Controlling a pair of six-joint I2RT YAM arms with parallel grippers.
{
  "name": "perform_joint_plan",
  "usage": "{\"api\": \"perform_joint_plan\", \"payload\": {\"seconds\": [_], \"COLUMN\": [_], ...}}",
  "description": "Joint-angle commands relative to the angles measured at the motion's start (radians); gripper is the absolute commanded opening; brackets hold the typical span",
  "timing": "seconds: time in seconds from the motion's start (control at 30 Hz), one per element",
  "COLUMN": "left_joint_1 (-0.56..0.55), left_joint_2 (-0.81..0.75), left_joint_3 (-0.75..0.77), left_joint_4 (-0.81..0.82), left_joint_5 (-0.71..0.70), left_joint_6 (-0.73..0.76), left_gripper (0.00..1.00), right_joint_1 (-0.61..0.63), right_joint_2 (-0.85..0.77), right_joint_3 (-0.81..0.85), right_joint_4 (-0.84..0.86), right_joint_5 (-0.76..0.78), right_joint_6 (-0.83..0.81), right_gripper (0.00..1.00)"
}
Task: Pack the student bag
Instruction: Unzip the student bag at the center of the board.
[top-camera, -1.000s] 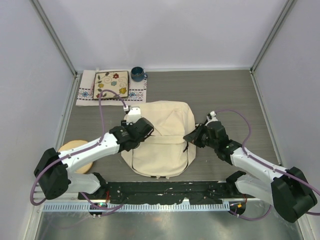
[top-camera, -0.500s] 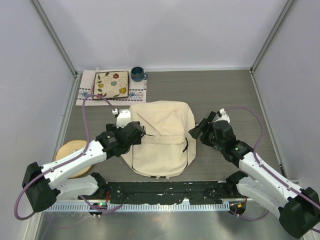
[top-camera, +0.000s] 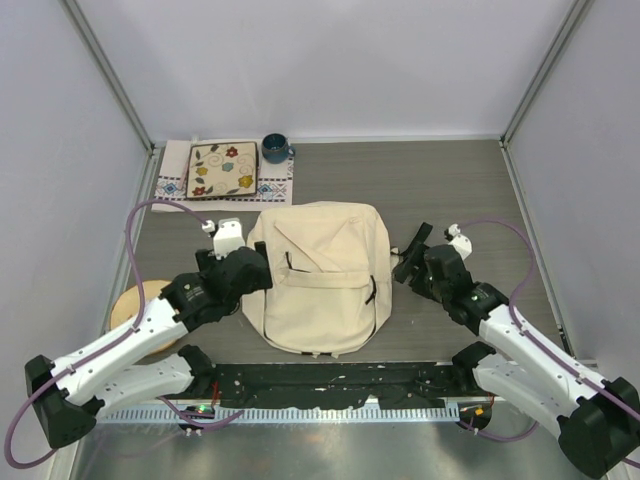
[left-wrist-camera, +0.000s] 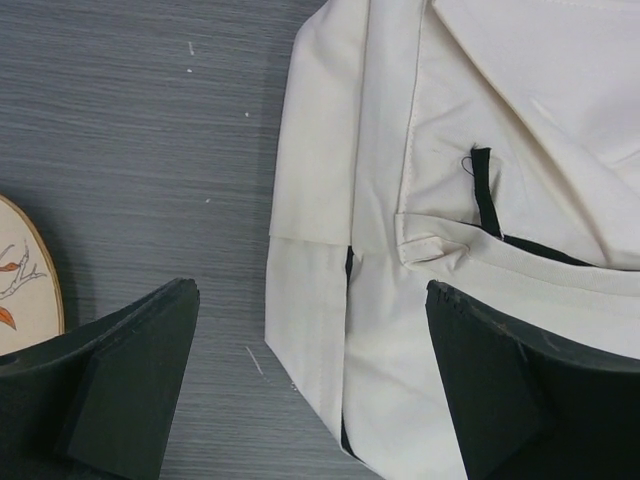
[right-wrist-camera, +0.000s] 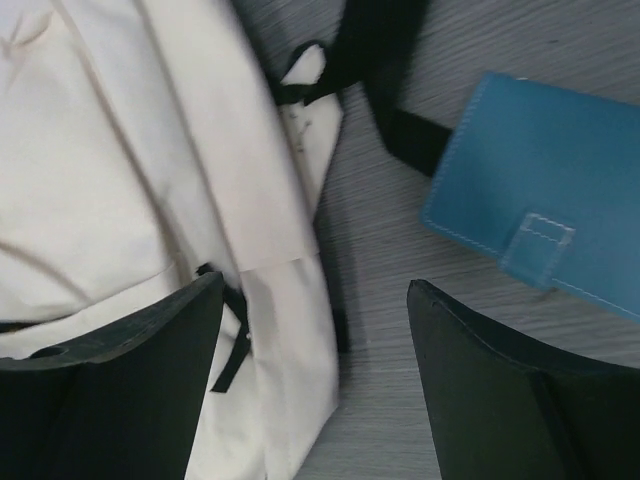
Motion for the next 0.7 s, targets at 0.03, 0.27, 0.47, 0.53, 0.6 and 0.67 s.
{"api": "perform_joint_plan", "payload": {"seconds": [0.03, 0.27, 0.47, 0.53, 0.6, 0.67], "left_joint_1": [0.004, 0.004, 0.004, 0.004, 0.004, 0.004], "left_joint_2": [-0.005, 0.019, 0.056, 0.061, 0.059, 0.056], "left_joint_3": [0.018, 0.009, 0.015, 0.015, 0.008, 0.005], "left_joint_4": [0.063, 0.158, 0.17, 0.172, 0.177, 0.178], "left_joint_5": [0.096, 0.222, 0.265, 0.273, 0.282, 0.286], "left_joint_6": [0.032, 0.018, 0.023, 0.023, 0.023, 0.021], "left_gripper": [1.0, 1.0, 1.0, 1.0, 1.0, 1.0], "right_joint_1": [-0.019, -0.195, -0.366, -0.407, -0.433, -0.449], "right_joint_2": [-0.058, -0.098, -0.014, 0.02, 0.034, 0.055], "right_joint_3": [0.083, 0.109, 0.107, 0.104, 0.089, 0.066], "right_joint_4": [-0.205, -0.279, -0.27, -0.262, -0.238, -0.209], "right_joint_5": [0.323, 0.382, 0.293, 0.255, 0.229, 0.196], "right_joint_6": [0.077, 0.031, -0.062, -0.073, -0.079, -0.078], "right_gripper": [0.86, 0.94, 0.97, 0.98, 0.98, 0.98]}}
